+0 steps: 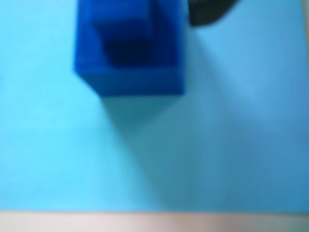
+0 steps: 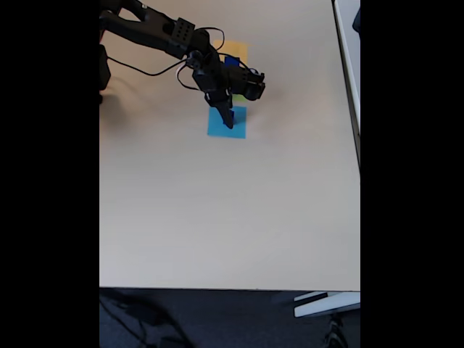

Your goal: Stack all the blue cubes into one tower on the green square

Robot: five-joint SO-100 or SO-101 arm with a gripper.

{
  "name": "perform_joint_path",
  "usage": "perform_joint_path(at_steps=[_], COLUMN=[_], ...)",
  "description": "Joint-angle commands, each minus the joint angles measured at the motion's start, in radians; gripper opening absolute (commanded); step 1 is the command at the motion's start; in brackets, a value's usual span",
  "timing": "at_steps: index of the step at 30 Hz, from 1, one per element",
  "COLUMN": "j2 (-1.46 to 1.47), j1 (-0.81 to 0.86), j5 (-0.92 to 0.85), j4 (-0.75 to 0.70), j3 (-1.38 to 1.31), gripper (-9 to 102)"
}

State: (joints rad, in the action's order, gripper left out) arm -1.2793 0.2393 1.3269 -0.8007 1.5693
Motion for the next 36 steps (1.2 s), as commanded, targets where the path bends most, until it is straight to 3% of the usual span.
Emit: perform_joint_path(at_steps=[1,36], j2=[-0.087,-0.089], j1=[0.011,0.012], j5=[-0.012,-0.009], j4=[0.020,0.032], j3=[-0.005,0.005], gripper=[25,9])
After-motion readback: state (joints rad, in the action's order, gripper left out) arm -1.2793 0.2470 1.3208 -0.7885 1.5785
